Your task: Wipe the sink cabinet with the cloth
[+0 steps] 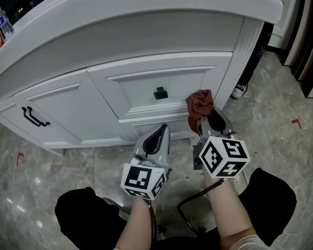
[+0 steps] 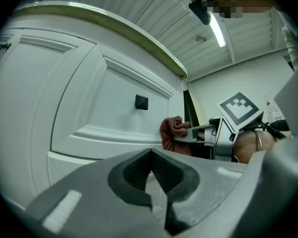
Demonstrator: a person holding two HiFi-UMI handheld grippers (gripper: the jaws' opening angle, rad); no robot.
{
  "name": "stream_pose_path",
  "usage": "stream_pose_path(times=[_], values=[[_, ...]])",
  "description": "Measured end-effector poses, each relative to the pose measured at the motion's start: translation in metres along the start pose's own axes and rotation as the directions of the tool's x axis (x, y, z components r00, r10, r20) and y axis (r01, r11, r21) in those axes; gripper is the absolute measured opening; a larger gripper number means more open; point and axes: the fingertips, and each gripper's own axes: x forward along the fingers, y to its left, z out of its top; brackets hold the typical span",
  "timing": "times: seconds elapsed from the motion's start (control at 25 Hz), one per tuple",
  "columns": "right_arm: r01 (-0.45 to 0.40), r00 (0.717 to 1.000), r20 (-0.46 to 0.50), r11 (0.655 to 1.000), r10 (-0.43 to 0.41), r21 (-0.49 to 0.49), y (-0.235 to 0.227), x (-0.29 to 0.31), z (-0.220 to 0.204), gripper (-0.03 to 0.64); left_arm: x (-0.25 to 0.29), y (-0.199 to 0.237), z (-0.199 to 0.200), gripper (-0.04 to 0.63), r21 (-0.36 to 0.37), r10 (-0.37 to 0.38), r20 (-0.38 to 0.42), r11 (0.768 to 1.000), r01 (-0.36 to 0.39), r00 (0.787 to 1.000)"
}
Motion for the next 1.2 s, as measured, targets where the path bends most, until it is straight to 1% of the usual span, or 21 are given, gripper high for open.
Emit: stream_pose_path(times=[0.08, 0.24, 0.36, 0.48, 0.56, 0.64, 0.76, 0.88, 1.04, 1.2], values=[[0.024, 1.000, -0.002, 1.000, -0.024, 0.002, -0.008, -0.003, -0.001, 0.091, 0.001, -0.002, -0.002, 0.000, -0.002, -0.003, -0.004, 1.000, 0.003, 1.000], [0.102, 0.995, -0.002, 0.994, -0.102, 0.025, -0.034, -0.010, -0.002, 0.089, -0.002, -0.002, -0.011, 0.000, 0.003, -0.008, -0.025, 1.000, 0.008, 1.000], [0.112, 0.994, 0.006, 0.993, -0.112, 0.046, -0.036, -0.014, -0.004, 0.087, -0.011, 0.010, -0.021, 0.000, 0.021, 0.014, -0.057, 1.000, -0.012, 0.998], [0.055, 0.998, 0.018, 0.998, -0.056, 0.035, -0.010, -0.012, -0.012, 0.087, -0.024, 0.028, -0.027, 0.000, 0.012, 0.047, -0.070, 0.999, -0.046, 0.996], [-0.011, 1.000, 0.012, 1.000, 0.011, 0.016, 0.021, -0.006, -0.023, 0.087, -0.034, 0.042, -0.031, 0.000, 0.009, 0.076, -0.079, 0.997, -0.075, 0.994], [-0.086, 0.996, -0.019, 0.996, 0.086, -0.006, 0.056, 0.001, -0.042, 0.089, -0.046, 0.058, -0.033, 0.000, 0.004, 0.109, -0.086, 0.994, -0.109, 0.990], [-0.189, 0.978, -0.090, 0.981, 0.186, -0.032, 0.107, 0.013, -0.078, 0.089, -0.065, 0.082, -0.037, 0.000, -0.005, 0.159, -0.092, 0.987, -0.161, 0.983], [-0.270, 0.954, -0.142, 0.962, 0.263, -0.036, 0.148, 0.025, -0.108, 0.089, -0.082, 0.104, -0.038, 0.000, -0.007, 0.203, -0.097, 0.979, -0.204, 0.974], [-0.326, 0.930, -0.184, 0.945, 0.318, -0.017, 0.183, 0.039, -0.136, 0.089, -0.101, 0.124, -0.041, 0.000, -0.003, 0.240, -0.109, 0.970, -0.241, 0.965], [-0.330, 0.925, -0.200, 0.944, 0.323, -0.002, 0.191, 0.051, -0.149, 0.089, -0.106, 0.133, -0.042, 0.000, -0.005, 0.251, -0.108, 0.967, -0.253, 0.962]])
